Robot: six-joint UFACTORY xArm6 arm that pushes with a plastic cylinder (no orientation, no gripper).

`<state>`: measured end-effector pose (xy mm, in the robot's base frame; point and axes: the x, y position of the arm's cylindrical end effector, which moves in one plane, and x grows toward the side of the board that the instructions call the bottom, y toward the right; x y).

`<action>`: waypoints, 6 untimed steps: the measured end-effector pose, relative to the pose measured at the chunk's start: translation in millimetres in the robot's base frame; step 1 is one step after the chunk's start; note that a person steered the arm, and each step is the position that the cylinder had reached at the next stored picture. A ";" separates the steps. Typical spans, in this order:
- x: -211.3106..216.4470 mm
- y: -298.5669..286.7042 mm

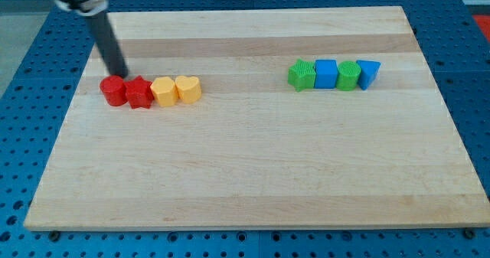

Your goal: Slide the red circle up a bit

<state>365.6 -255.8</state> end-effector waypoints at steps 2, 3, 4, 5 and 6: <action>43.3 -48.1; 80.0 -34.9; 82.7 -10.8; 72.2 12.4; 54.3 21.0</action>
